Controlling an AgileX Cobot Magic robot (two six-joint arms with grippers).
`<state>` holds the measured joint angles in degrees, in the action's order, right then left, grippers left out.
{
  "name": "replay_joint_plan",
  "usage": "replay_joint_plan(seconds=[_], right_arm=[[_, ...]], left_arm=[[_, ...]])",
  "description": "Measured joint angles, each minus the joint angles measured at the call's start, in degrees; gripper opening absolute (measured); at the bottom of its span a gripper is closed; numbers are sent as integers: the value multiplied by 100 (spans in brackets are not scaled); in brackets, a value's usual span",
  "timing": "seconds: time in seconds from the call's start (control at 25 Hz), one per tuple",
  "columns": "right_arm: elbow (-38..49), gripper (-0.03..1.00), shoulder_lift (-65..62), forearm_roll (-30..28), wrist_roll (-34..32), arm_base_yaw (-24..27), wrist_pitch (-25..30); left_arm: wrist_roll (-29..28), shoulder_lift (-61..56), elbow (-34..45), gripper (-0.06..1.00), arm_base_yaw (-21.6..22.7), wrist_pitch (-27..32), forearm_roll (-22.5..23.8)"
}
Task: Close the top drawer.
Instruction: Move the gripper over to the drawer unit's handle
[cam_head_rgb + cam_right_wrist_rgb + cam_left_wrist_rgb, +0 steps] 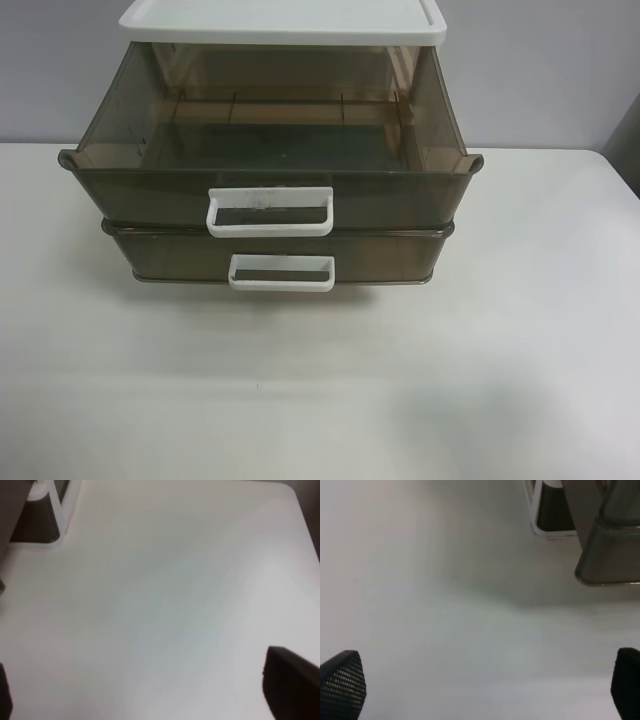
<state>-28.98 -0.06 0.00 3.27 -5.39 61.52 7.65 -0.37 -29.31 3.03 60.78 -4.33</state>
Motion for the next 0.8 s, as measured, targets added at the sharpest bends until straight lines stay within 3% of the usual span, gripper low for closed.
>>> replay_joint_plan(seconds=[0.8], right_arm=[[0,99,0,32,-5,0,0]], left_arm=[[0,0,0,99,0,0,0]])
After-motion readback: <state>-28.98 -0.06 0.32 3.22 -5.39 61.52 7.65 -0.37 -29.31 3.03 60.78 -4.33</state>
